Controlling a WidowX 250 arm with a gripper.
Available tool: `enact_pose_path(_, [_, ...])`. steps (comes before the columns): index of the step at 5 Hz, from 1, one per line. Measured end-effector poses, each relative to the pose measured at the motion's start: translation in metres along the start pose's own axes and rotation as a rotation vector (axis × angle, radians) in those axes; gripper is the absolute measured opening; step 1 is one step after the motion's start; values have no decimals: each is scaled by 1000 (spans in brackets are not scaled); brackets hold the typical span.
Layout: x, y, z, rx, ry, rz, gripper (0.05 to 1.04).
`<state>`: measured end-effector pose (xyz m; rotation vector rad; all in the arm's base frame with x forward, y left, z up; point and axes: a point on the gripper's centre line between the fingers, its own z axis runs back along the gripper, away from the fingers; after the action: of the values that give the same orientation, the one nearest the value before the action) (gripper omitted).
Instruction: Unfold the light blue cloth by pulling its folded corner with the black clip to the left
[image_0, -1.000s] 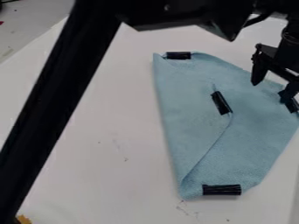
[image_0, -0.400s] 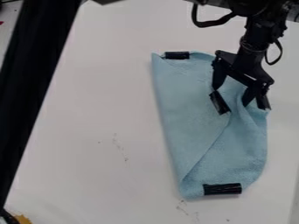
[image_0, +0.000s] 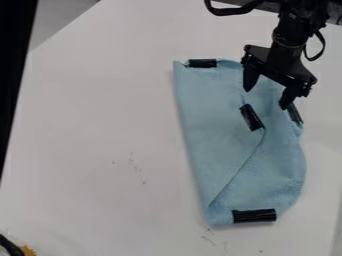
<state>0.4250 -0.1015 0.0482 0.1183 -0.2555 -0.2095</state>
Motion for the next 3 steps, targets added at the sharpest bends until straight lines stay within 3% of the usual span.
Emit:
enact_pose_path(1, [2, -14, 8, 5, 5, -29, 1001])
enact_pose_path(2, [6, -14, 21, 49, 17, -39, 1001])
enact_pose_path(3, [6, -10, 27, 52, 22, -47, 1001])
